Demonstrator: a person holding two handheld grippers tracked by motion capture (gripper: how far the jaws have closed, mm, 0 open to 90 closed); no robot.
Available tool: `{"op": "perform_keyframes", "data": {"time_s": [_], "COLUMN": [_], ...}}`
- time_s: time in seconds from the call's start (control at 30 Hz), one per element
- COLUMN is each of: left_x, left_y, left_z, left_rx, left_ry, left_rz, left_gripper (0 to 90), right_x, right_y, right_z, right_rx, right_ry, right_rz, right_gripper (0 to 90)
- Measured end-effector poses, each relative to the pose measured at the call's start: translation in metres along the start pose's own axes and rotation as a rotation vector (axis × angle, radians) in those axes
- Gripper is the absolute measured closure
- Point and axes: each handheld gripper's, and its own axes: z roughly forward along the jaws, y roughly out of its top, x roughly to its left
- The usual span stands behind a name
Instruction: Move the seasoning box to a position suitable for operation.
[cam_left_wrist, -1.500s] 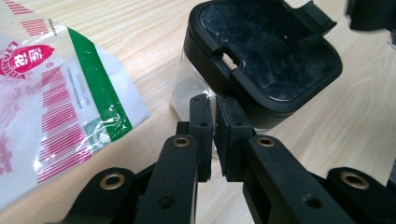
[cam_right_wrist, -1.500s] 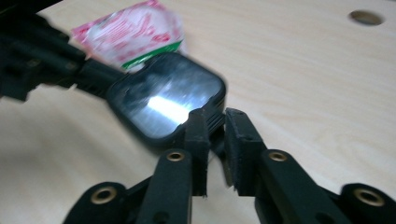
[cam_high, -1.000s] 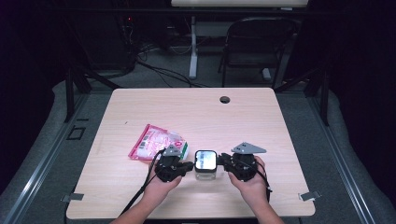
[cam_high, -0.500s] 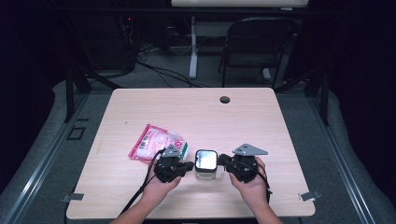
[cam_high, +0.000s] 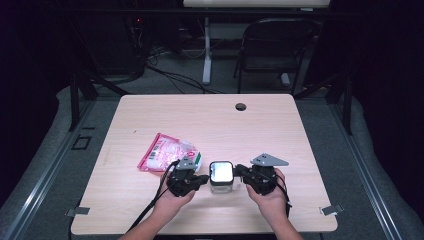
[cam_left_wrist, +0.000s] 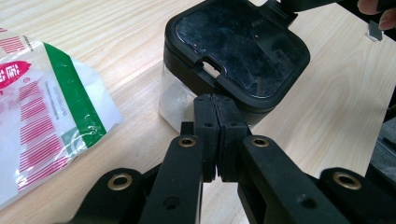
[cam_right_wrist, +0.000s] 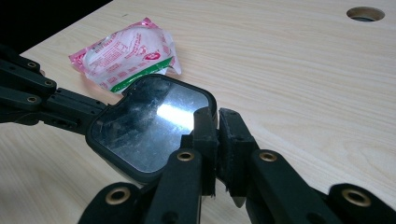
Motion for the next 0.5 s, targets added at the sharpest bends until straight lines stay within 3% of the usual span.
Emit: {"op": "perform_keyframes", "data": {"time_s": [0.1,0.37,0.5], "left_x": [0.0003,0.0003,0.0001], "left_y": [0.0005,-0.0025,-0.0015], "left_z": [-0.0012,0.003,0.0001], "left_rx": [-0.002,0.021,0.005], "left_ry": [-0.016,-0.008,-0.019], "left_rz": [-0.009,-0.005,-0.015], "left_gripper": [88.9,89.2,89.2], "right_x": [0.0002,0.0014,0.0016], "right_y": [-0.0003,-0.0013,-0.0016], "right_z": [-0.0003,-0.0001,-0.0001], "right_rx": [0.002,-0.008,-0.01], "right_ry": [0.001,-0.004,-0.005], "right_rz": [-0.003,0.0,0.005], "right_gripper": [85.8,85.9,85.9]}}
